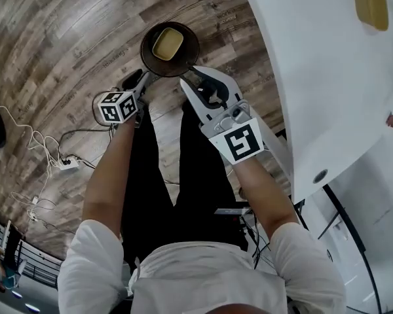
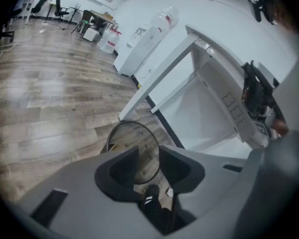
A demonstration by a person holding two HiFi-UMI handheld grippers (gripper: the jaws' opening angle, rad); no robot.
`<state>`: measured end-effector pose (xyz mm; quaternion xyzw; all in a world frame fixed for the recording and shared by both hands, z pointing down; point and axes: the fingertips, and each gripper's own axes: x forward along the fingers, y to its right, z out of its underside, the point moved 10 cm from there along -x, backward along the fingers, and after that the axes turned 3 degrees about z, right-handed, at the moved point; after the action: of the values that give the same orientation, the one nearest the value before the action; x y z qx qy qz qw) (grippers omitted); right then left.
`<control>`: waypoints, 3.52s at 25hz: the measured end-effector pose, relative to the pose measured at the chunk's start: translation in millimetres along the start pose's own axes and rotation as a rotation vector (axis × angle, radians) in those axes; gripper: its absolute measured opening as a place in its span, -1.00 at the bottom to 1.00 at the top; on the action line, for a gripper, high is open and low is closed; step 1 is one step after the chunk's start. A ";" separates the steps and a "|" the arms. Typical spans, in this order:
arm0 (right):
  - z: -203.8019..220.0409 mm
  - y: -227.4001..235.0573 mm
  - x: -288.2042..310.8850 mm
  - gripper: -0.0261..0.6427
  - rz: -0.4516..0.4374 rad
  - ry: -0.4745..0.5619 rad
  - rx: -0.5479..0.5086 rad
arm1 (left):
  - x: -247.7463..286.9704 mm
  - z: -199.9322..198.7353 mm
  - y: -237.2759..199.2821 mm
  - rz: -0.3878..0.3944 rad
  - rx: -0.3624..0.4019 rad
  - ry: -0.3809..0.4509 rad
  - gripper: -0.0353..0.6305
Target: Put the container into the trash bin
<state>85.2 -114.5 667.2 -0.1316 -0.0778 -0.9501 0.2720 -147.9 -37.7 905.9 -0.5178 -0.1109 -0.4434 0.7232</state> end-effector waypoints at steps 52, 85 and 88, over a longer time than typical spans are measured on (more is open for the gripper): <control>-409.8 92.3 -267.4 -0.46 0.356 0.372 -0.218 | -344.8 -347.3 469.9 0.432 0.803 0.736 -0.39; -205.6 409.1 -182.1 -0.63 0.368 -0.423 0.292 | -307.9 -288.5 471.9 0.056 0.629 0.626 -0.39; -191.1 404.9 -185.1 -0.76 0.376 -0.414 0.303 | -305.2 -277.3 469.6 0.062 0.642 0.634 -0.39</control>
<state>414.4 -404.7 461.8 -0.2924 -0.2466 -0.8136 0.4378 -53.3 -78.8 289.5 -0.1090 -0.0001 -0.5016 0.8582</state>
